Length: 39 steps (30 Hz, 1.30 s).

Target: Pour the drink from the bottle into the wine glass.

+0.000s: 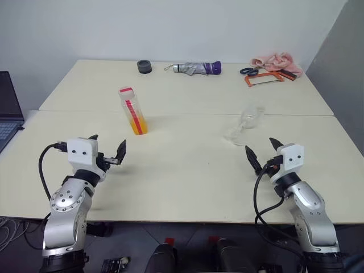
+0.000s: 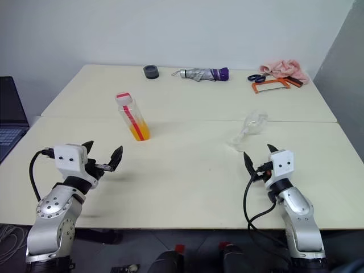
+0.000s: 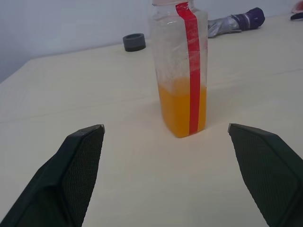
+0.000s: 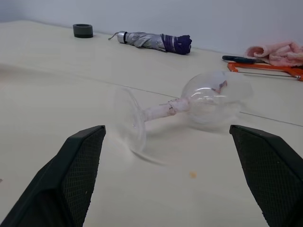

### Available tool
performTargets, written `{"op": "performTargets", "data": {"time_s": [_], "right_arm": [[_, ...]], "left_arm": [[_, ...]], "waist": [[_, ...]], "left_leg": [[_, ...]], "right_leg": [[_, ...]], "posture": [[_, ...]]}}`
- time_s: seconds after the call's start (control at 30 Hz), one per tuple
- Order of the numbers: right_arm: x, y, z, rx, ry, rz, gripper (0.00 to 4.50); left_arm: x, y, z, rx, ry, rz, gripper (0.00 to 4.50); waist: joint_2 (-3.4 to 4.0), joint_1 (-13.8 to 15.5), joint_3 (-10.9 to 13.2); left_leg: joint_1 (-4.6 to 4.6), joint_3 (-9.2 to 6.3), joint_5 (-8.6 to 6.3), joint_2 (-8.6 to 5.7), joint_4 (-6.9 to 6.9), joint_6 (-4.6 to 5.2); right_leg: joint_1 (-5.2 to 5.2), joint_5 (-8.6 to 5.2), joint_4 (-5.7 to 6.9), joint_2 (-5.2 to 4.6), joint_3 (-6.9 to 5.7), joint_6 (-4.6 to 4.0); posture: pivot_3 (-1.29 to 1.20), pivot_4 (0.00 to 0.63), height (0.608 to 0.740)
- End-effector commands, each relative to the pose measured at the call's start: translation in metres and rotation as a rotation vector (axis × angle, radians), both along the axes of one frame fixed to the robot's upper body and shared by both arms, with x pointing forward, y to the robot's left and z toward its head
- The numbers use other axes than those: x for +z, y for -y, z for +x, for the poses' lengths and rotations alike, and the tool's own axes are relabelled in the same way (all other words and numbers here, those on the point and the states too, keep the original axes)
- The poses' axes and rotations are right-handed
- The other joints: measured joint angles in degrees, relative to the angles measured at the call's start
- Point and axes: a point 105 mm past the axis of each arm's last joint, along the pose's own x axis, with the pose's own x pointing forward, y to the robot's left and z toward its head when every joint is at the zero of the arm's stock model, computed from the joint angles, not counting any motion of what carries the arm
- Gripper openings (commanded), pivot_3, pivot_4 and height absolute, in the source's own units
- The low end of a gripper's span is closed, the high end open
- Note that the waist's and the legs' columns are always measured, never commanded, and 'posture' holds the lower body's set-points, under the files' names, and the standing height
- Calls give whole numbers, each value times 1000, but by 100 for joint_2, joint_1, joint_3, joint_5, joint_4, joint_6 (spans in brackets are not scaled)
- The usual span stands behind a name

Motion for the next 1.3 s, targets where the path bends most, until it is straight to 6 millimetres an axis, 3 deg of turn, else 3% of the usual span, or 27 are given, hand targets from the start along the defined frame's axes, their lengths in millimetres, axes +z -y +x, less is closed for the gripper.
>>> {"op": "performTargets", "data": {"time_s": [0.03, 0.77, 1.3], "right_arm": [[13, 3, 1, 1, 51, 10, 4500], [19, -3, 0, 58, 69, -7, 4500], [49, -52, -24, 507, 24, -81, 4500]], "left_arm": [[19, 1, -1, -8, 73, 21, 4484], [22, -6, 1, 37, 119, -16, 4484], [21, 9, 35, 217, 105, -48, 4484]], "waist": [[0, 0, 0], [0, 0, 0], [-1, 3, 0]], "left_leg": [[0, 0, 0, 0, 0, 0], [0, 0, 0, 1, 0, 0], [-1, -4, 0, -5, 3, 0]], "right_leg": [[0, 0, 0, 0, 0, 0], [0, 0, -1, 0, 0, 0], [6, 0, -4, 2, -4, 0]], "posture": [[0, 150, 740], [0, 150, 740], [0, 150, 740]]}}
